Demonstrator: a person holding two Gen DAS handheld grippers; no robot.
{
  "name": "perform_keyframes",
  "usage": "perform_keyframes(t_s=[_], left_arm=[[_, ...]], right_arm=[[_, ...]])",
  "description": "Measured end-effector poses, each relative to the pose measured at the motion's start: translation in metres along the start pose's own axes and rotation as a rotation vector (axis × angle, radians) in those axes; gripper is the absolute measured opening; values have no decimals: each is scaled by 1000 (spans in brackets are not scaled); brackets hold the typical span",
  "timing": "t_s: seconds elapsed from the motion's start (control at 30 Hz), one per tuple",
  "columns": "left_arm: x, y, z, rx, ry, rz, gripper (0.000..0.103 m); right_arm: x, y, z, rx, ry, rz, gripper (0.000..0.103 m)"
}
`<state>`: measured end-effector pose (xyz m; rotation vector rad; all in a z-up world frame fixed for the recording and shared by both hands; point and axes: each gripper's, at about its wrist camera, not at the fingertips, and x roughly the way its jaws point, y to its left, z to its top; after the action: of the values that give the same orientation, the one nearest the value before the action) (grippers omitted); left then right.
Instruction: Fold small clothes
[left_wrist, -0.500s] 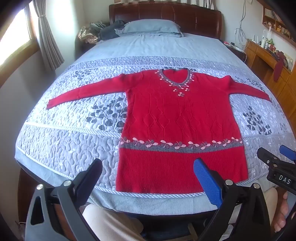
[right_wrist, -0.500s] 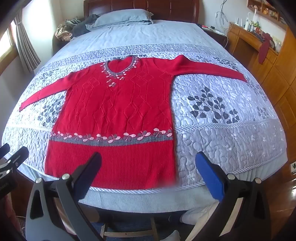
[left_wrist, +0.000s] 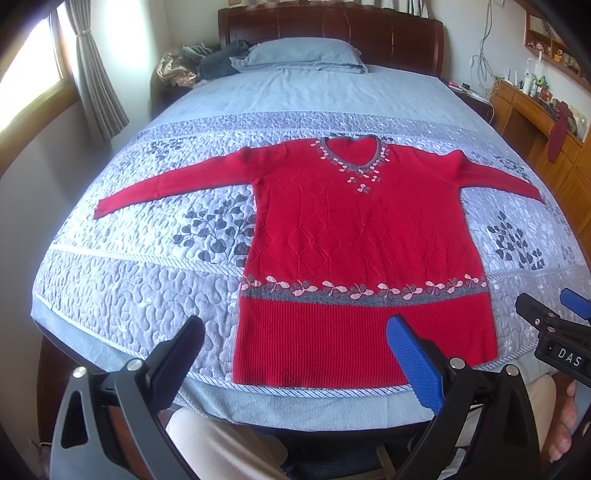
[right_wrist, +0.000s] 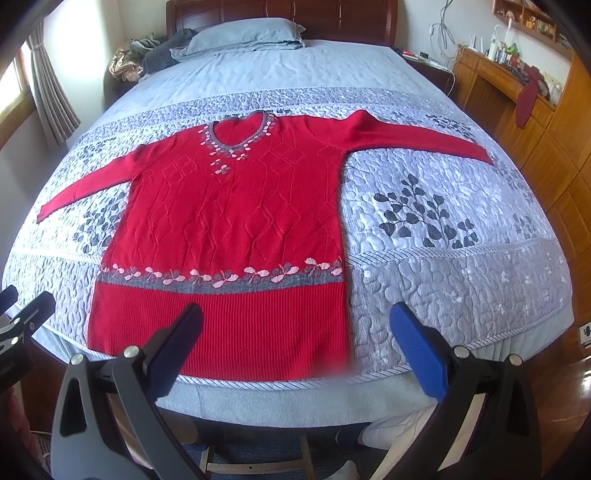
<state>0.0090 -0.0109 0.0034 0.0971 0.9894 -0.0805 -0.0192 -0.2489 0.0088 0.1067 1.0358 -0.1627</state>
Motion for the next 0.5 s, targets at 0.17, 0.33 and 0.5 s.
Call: perform_keyframes(t_s=[0.17, 0.33, 0.5], left_arm=[[1, 0, 1, 1, 0, 0, 99], [1, -1, 2, 2, 1, 2, 99], [1, -1, 2, 3, 2, 1, 99]], right_arm=[[1, 0, 1, 1, -1, -4, 100], [0, 0, 1, -2, -7, -5, 100], [0, 0, 0, -4, -13, -10, 100]])
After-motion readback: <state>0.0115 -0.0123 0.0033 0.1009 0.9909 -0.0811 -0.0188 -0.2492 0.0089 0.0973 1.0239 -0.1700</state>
